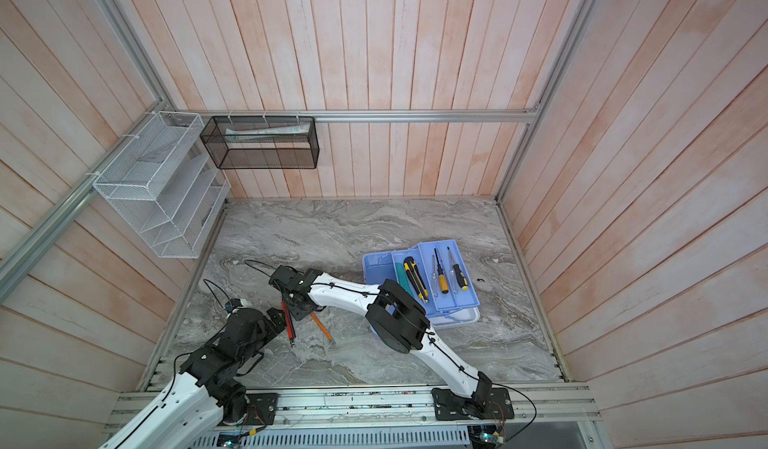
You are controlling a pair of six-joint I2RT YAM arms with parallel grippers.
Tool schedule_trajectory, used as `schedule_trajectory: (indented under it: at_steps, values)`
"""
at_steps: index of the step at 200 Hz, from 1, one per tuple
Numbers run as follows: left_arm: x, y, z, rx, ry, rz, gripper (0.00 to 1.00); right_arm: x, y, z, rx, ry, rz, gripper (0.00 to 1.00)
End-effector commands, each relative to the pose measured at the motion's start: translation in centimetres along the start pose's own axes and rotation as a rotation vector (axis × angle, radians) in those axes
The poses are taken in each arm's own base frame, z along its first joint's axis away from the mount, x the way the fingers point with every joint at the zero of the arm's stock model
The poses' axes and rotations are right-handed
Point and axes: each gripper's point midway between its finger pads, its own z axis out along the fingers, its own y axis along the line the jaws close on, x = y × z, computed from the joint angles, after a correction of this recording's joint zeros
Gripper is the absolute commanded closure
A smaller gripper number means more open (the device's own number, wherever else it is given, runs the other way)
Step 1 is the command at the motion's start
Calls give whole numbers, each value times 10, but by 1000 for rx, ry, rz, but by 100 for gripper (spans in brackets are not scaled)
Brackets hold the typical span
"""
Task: Pack the tool kit
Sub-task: 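Grasp the orange-handled hex key with the right gripper and lift it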
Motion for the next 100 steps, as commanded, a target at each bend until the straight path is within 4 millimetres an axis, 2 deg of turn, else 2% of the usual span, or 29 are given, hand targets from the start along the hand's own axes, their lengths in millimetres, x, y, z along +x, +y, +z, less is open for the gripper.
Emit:
schedule_trajectory:
  at_steps: [1, 45, 100]
  values:
    - [-6, -14, 0, 51, -12, 30, 0, 0, -18, -14, 19, -10, 36, 100]
    - [0, -32, 7, 136, 15, 65, 0, -23, -37, -55, -52, -116, 90, 100]
    - [1, -33, 12, 141, 16, 84, 0, -32, -69, -100, -79, -215, 143, 100]
